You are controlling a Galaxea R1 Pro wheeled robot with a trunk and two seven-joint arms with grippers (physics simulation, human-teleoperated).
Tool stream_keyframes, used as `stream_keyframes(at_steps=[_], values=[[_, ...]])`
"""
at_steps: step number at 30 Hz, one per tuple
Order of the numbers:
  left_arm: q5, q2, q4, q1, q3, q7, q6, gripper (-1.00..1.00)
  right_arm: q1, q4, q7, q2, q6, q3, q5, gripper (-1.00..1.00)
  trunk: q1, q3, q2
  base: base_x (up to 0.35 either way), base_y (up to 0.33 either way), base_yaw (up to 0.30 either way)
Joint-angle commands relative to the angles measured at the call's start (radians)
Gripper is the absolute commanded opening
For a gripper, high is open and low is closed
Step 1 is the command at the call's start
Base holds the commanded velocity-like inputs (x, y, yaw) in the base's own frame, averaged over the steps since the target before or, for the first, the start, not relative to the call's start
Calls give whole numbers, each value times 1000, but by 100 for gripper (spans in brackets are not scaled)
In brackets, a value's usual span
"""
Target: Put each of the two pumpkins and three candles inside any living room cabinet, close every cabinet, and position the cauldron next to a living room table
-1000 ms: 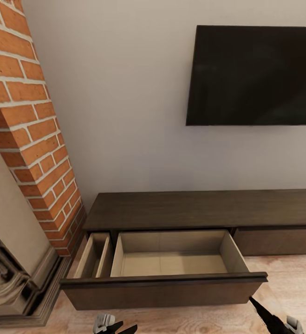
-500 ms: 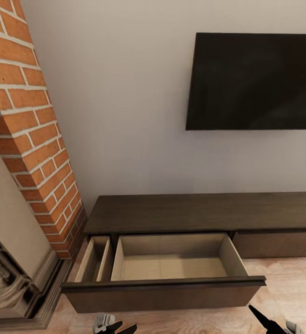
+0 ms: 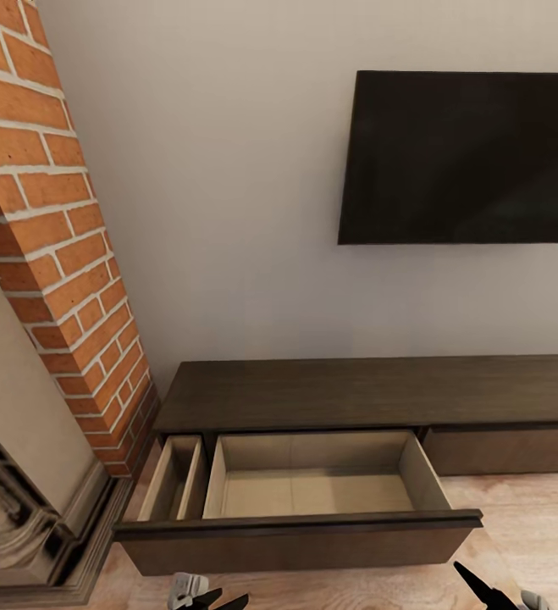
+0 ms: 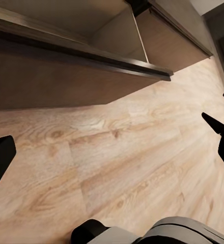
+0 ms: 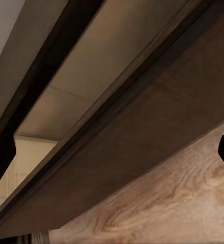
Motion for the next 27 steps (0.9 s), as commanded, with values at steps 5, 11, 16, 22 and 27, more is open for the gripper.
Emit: stream_keyframes(at_steps=[5, 11, 16, 22, 27], values=[[8, 1, 0, -1, -3, -3, 5, 100, -1, 1, -3, 0, 11, -3, -6, 100, 0, -1, 0, 85, 0, 14], [7, 1, -2, -1, -3, -8, -3, 100, -1, 2, -45, 1, 10, -2, -6, 100, 0, -1, 0, 138, 0, 203], [7, 1, -1, -1, -3, -5, -32, 100, -1, 2, -63, 2, 9, -2, -7, 100, 0, -1, 0, -91, 0, 282], [7, 1, -1, -1, -3, -3, -39, 100, -1, 2, -68, 3, 10, -2, -7, 100, 0, -1, 0, -298, 0, 288], [7, 1, -1, -1, -3, -2, -40, 100, -1, 2, -68, 3, 9, -2, -7, 100, 0, -1, 0, -338, 0, 290]])
